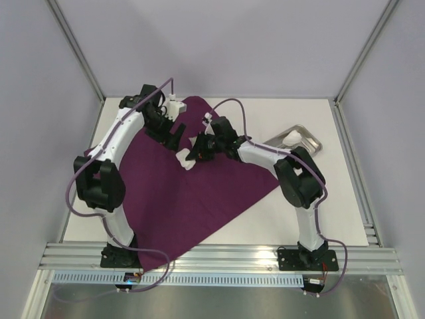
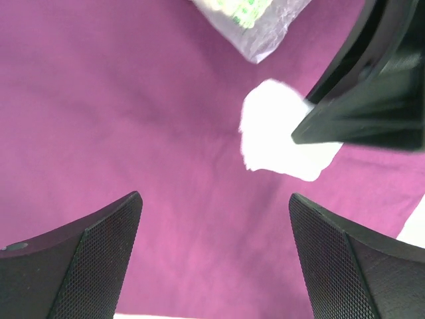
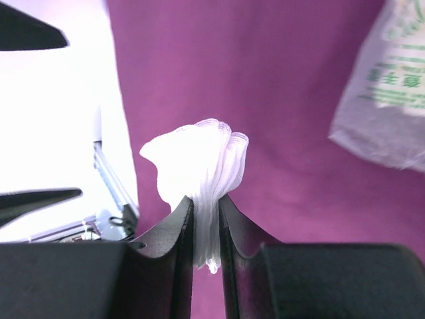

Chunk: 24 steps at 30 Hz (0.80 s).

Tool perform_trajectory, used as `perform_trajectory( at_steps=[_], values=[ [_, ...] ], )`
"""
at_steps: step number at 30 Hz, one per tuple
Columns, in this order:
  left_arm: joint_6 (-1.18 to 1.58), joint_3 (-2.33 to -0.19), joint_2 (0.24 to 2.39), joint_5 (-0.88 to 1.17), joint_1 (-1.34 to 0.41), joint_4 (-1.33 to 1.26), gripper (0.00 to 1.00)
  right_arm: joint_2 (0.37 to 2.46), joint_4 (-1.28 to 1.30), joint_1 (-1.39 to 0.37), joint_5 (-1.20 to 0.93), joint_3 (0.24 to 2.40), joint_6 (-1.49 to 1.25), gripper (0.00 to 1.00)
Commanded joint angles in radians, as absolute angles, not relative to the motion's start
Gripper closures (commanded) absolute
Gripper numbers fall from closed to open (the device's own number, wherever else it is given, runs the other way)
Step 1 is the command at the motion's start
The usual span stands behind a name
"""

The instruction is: Prepare the surgical pack

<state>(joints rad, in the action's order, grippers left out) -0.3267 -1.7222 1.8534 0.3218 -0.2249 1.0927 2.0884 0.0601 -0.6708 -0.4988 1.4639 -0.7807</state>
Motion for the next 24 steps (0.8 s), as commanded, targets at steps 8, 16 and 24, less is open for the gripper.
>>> perform_trajectory(
  at_steps=[8, 16, 24],
  values=[
    [-0.304, -1.580, 1.497, 0.169, -0.157, 1.239, 0.00, 1.827, 0.123, -0.581, -0.456, 1.396, -0.724, 0.99],
    [-0.313, -1.378, 1.251, 0.077, -0.100, 1.258, 0.00, 1.640, 0.146, -0.419, -0.376, 1.296, -0.759, 0.99],
    [-0.287, -1.278, 1.147, 0.066, -0.100, 1.235, 0.00, 1.433, 0.069, -0.140, -0.262, 1.040, -0.871, 0.99]
  ],
)
